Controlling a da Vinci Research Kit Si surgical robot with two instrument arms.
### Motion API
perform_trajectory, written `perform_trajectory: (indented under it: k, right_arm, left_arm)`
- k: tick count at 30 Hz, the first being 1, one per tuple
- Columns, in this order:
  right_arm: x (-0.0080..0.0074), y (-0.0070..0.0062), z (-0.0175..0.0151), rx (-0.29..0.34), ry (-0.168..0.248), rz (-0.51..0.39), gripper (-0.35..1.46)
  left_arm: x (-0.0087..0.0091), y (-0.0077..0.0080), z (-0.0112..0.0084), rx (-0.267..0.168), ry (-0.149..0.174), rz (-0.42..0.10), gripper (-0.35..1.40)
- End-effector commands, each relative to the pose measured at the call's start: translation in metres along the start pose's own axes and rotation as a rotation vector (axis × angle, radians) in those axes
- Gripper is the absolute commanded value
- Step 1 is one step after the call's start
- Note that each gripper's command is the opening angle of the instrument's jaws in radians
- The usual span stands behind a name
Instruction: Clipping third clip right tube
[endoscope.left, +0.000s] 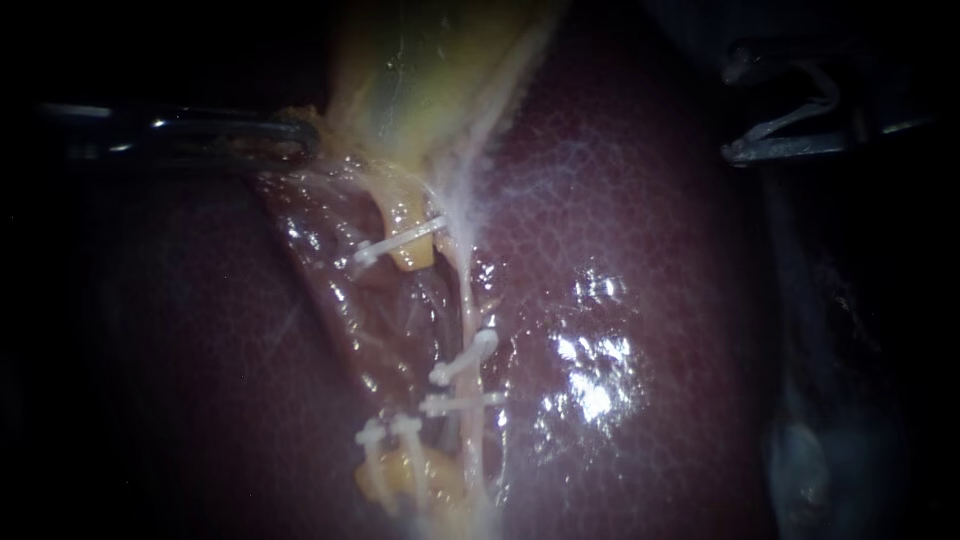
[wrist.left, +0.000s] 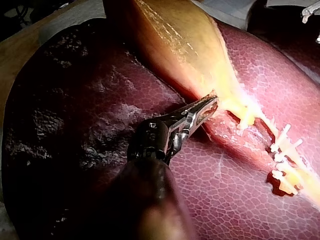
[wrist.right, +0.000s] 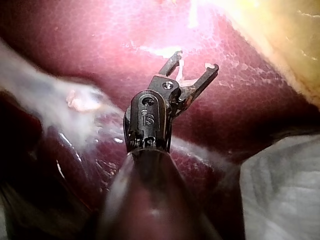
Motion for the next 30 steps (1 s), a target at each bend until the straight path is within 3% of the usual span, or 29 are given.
perform_trajectory:
  k: [1, 5, 19, 30]
  right_arm:
    - [0.0001, -0.0001, 0.0001, 0.001, 0.002, 0.000, 0.50]
    - [0.0004, -0.0005, 0.0005, 0.019, 0.016, 0.004, 0.50]
    - [0.0027, -0.0059, 0.0068, 0.160, 0.099, 0.344, 0.50]
    - [0.0025, -0.0093, 0.0125, 0.261, 0.119, 0.501, 0.49]
  left_arm:
    - [0.0001, -0.0001, 0.0002, -0.003, -0.001, 0.001, -0.35]
    - [0.0002, -0.0002, 0.0004, -0.005, -0.002, 0.002, -0.35]
    - [0.0002, -0.0004, 0.0004, -0.006, -0.002, 0.001, -0.35]
    - [0.0002, -0.0005, 0.0003, -0.007, -0.002, 0.001, -0.35]
